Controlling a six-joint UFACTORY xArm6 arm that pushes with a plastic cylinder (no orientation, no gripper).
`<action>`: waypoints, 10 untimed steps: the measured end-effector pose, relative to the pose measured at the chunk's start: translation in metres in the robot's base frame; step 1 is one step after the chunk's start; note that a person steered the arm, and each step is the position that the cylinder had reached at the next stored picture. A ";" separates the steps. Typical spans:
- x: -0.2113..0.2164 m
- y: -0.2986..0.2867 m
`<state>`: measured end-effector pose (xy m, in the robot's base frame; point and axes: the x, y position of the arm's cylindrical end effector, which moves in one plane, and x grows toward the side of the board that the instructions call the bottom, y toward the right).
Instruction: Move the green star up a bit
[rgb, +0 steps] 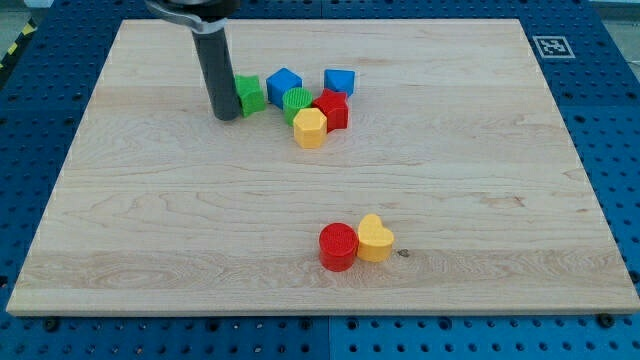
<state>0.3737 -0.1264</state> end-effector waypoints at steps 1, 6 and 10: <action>-0.003 -0.003; 0.009 0.037; -0.055 0.007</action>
<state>0.3186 -0.1196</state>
